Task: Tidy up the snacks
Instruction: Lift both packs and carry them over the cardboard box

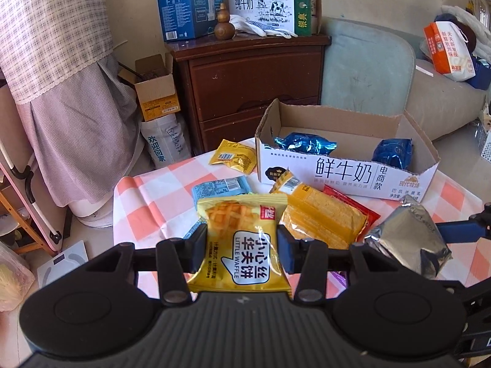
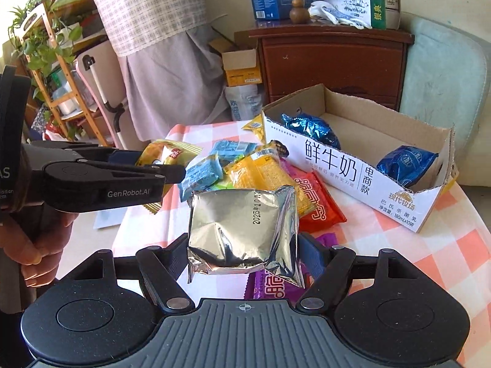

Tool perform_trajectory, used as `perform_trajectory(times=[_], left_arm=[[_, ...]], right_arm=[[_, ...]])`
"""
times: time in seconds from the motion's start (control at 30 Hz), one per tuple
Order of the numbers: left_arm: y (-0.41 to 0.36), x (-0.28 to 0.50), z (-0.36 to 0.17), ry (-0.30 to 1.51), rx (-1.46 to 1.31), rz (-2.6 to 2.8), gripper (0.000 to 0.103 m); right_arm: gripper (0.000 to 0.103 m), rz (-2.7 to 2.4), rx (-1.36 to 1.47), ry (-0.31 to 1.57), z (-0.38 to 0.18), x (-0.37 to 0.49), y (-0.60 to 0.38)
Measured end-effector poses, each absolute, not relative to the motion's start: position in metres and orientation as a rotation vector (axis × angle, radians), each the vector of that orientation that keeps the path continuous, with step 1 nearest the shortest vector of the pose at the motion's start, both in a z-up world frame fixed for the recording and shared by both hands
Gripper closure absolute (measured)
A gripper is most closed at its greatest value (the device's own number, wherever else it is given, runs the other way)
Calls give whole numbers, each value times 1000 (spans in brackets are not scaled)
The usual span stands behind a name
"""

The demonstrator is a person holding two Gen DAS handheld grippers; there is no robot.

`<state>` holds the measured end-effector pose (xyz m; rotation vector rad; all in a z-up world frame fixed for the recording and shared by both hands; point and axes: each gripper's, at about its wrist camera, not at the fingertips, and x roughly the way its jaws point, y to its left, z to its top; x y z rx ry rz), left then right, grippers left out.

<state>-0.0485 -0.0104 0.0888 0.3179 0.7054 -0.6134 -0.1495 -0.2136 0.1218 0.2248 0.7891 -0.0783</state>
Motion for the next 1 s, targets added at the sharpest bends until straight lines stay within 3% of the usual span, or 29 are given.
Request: perform_trajectory(times=[1.0], left_arm=[[-96,4,105,643,258,-679,58]], right_arm=[[28,-415,353,508,155,-126,-314]])
